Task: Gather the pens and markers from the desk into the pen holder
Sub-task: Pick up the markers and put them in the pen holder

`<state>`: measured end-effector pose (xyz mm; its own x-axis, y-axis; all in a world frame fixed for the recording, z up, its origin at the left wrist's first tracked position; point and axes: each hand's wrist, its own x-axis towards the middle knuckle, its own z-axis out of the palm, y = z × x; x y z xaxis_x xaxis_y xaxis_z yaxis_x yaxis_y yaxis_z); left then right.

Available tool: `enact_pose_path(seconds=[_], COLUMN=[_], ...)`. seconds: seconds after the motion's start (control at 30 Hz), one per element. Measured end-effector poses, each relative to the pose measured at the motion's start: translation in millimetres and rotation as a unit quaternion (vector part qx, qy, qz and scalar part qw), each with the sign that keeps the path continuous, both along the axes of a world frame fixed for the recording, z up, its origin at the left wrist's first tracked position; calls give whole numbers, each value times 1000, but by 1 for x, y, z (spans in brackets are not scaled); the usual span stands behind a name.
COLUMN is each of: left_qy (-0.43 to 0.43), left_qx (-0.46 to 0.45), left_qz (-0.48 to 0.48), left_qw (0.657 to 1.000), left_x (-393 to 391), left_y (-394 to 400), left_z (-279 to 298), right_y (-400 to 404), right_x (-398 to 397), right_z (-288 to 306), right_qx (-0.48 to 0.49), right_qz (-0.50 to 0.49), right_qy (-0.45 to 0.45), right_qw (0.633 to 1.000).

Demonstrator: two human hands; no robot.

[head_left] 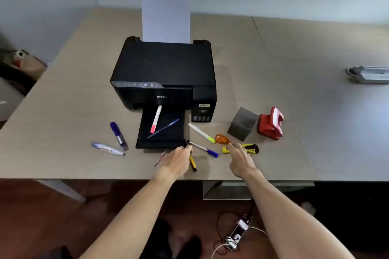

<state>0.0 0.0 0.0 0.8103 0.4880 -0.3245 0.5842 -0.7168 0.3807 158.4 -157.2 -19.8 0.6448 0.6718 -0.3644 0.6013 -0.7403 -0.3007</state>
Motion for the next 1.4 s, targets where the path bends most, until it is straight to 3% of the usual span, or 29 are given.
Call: enact_pose_path(seconds=[0.13, 0.53, 0.7, 0.83, 0.93, 1.07, 1.27, 1.4], left_qy=[63, 80, 89, 93, 78, 83, 74, 46], left_qx=[-13, -25, -7, -35, -30, -16, 20, 29], left_qz=[-39, -53, -47, -8, -13, 8, 36, 80], left_qw=[997, 995, 995, 995, 996, 996, 996, 995], left_x=[3, 8, 7, 7, 7, 8, 14, 29], left_y=[-17, -25, -30, -28, -26, -25, -16, -5], left_z=[-19, -34, -30, -24, -18, -10, 13, 30], right_y=[-3, -22, -41, -52, -46, -17, 16, 23], right_x=[1, -1, 4, 31, 57, 79, 83, 80], right_z=[-12, -36, -29, 10, 57, 103, 99, 76], right_qx=[-33, -23, -9, 205, 373, 466, 385, 359], right_qz=[21, -15, 28, -101, -207, -272, -212, -217], right_qy=[-27, -66, -179, -165, -138, -155, -107, -48], right_qw=[999, 997, 983, 959, 894, 827, 892, 906])
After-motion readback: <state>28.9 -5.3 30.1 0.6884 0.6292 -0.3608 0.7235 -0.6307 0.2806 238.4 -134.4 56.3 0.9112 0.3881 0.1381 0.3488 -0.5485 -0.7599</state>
